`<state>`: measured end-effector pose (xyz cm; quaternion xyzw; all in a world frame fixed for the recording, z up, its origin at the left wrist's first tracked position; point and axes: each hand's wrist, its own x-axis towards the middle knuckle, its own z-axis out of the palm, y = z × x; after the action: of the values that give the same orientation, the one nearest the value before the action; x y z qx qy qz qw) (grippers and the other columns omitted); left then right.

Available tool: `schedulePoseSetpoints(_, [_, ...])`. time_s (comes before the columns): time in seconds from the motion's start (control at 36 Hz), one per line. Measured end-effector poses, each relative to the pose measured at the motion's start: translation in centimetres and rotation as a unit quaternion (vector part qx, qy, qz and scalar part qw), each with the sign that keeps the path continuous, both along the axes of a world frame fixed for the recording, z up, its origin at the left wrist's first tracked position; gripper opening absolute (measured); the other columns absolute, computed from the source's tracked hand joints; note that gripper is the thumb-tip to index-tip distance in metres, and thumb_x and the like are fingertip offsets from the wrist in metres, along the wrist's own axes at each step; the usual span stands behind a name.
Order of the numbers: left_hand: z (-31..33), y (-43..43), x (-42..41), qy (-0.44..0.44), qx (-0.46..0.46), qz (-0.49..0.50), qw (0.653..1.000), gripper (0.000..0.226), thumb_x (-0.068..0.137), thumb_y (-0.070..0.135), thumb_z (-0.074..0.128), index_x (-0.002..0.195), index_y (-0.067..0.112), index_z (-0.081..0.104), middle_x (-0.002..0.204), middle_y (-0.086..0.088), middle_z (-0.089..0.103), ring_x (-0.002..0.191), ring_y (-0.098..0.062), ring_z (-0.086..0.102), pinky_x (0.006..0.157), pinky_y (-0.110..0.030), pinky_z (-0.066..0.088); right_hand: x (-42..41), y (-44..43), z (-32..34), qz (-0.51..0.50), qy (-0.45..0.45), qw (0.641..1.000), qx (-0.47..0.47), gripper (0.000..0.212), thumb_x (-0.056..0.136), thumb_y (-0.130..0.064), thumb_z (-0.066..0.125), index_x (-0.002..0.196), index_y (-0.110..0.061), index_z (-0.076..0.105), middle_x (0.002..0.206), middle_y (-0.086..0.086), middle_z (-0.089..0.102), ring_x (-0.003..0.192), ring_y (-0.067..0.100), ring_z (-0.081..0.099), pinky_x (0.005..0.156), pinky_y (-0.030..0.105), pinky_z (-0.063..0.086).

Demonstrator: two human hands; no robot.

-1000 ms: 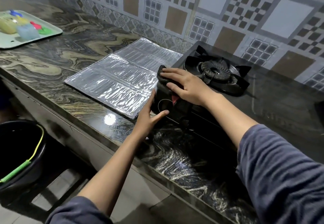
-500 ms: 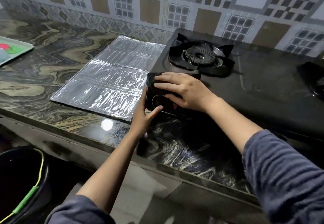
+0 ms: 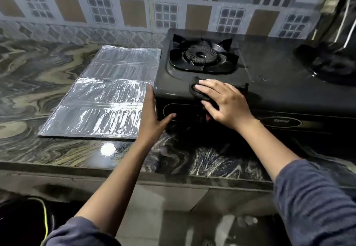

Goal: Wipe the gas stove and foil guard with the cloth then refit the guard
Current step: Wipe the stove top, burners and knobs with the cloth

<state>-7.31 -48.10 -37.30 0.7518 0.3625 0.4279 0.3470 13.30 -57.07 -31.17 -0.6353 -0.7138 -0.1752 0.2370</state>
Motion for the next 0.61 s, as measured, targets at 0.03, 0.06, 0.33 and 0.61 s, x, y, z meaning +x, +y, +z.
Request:
schedulePoseSetpoints(0.03, [0.2, 0.1, 0.1, 0.014, 0.019, 0.002, 1.000, 0.100, 0.076, 0.019, 0.074, 0.149, 0.012, 0.006, 0.156, 0.006, 0.006, 0.144, -0.006, 0.006, 0.120, -0.036, 0.016, 0.2, -0.3, 0.0, -0.015, 0.011, 1.000, 0.000, 0.041, 0.087, -0.033, 0.049, 0.127, -0.026, 0.053, 0.133, -0.006, 0.054, 0.124, 0.014, 0.049, 0.101, 0.030, 0.036])
schedulePoseSetpoints(0.06, [0.4, 0.3, 0.1, 0.027, 0.038, 0.002, 0.999, 0.097, 0.078, 0.019, 0.073, 0.149, 0.012, 0.007, 0.157, 0.003, 0.006, 0.144, -0.007, 0.006, 0.120, -0.030, 0.014, 0.4, -0.6, 0.0, -0.030, 0.020, 0.999, 0.000, 0.040, 0.088, -0.034, 0.048, 0.127, -0.025, 0.054, 0.132, -0.006, 0.055, 0.124, 0.015, 0.049, 0.102, 0.030, 0.035])
schedulePoseSetpoints(0.33, [2.6, 1.1, 0.3, 0.127, 0.186, -0.019, 0.974, 0.066, 0.087, 0.025, 0.060, 0.144, 0.011, 0.031, 0.154, -0.007, 0.023, 0.143, -0.016, 0.010, 0.118, -0.019, 0.002, 2.5, -2.7, 0.0, -0.123, 0.069, 0.990, 0.026, 0.037, 0.089, -0.032, 0.044, 0.121, -0.023, 0.058, 0.125, -0.003, 0.060, 0.120, 0.016, 0.052, 0.097, 0.033, 0.038])
schedulePoseSetpoints(0.61, [4.5, 0.6, 3.2, 0.205, 0.213, 0.056, 0.954, 0.045, 0.094, 0.036, 0.042, 0.133, 0.016, 0.050, 0.143, -0.005, 0.046, 0.140, -0.023, 0.031, 0.115, -0.032, 0.014, 6.6, -4.8, -0.6, -0.187, 0.105, 0.974, 0.074, 0.033, 0.086, -0.031, 0.046, 0.112, -0.021, 0.064, 0.117, -0.002, 0.065, 0.112, 0.017, 0.058, 0.091, 0.034, 0.042])
